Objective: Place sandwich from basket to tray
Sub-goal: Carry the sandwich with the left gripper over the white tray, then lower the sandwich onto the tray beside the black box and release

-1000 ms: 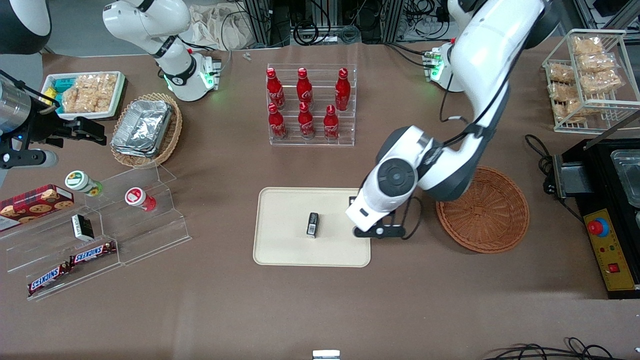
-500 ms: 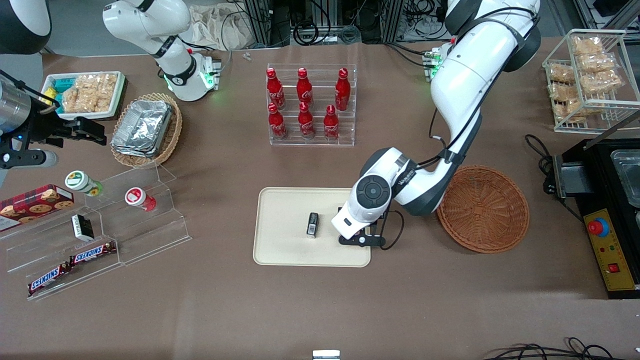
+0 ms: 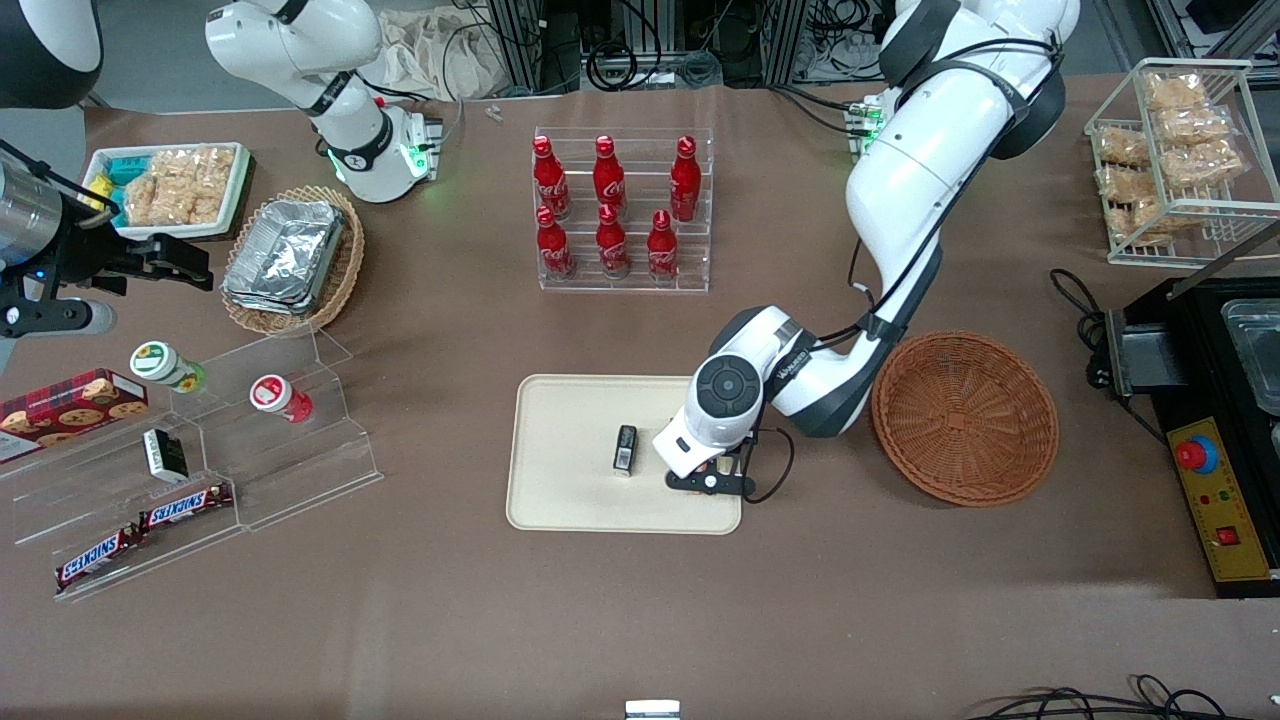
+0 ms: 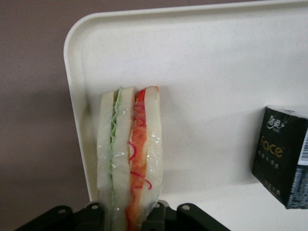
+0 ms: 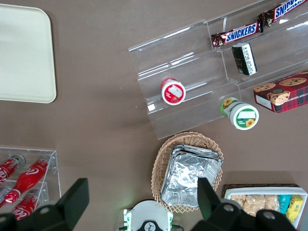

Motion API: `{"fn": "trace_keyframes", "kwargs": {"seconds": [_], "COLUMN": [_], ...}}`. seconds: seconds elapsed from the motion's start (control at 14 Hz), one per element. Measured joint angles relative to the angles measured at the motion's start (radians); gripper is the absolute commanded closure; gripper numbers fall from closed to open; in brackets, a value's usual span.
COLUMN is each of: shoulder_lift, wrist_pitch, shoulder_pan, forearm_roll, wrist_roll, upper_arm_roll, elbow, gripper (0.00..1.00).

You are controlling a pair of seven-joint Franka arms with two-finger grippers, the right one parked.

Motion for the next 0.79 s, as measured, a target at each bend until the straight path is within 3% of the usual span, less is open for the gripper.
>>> {"fn": "trace_keyframes", "kwargs": {"seconds": [0.36, 0.79], "shoulder_lift": [-0.019, -0.170], "wrist_pitch": [0.000, -0.129], "shoulder_pan": [0.007, 0.098], "forearm_roll": [0.026, 0.018], "wrist_roll": [-0.001, 0.002], "upper_arm_roll": [0.002, 0.003], "elbow": [0.028, 0.029], "gripper": [0.00, 0.00]}}
